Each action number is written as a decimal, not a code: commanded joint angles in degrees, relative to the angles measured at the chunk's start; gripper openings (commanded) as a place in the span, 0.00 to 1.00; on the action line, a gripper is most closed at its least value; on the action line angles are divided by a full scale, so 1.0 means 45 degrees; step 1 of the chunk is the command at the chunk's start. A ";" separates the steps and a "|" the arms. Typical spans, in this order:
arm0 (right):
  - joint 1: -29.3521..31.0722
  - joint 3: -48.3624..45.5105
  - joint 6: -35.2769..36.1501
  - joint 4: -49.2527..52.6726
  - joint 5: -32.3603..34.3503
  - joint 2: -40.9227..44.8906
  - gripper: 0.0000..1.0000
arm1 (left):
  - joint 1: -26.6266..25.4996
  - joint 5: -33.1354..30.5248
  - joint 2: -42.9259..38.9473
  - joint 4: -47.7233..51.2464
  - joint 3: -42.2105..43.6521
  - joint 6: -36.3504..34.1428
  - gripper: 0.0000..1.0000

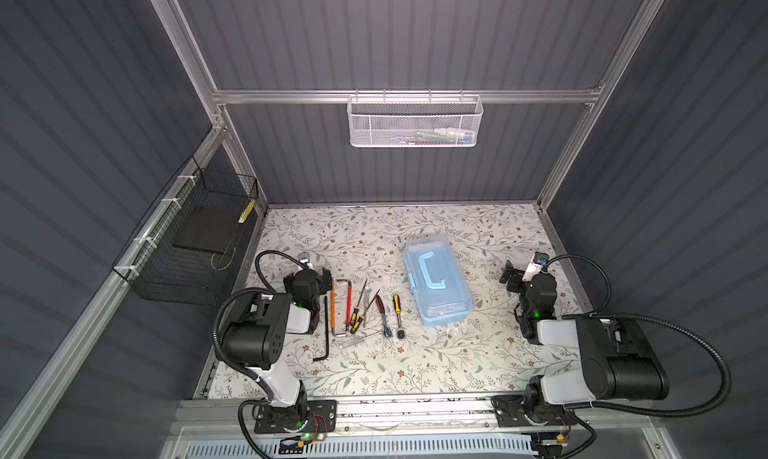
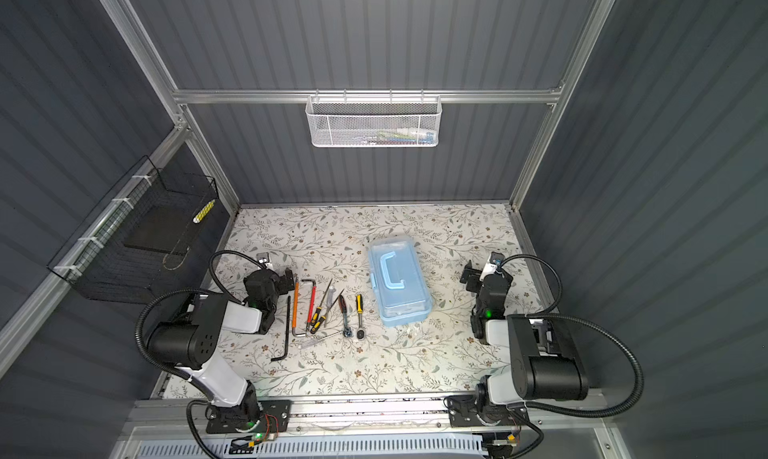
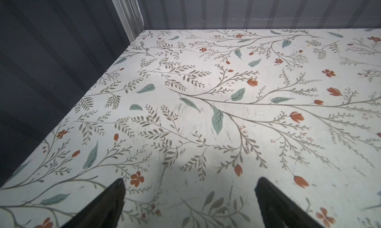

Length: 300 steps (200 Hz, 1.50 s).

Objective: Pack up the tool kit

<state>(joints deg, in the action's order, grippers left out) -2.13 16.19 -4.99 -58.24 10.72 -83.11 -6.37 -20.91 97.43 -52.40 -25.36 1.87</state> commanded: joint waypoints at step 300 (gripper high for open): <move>0.0969 0.4622 -0.3099 1.0745 -0.4471 0.3933 0.99 | -0.3618 -0.1524 -0.4604 0.6450 -0.2083 -0.0376 1.00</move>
<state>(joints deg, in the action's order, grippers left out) -1.96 32.47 -11.20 -26.48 -1.76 -66.57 -15.35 -24.25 75.90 -31.27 -34.76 1.89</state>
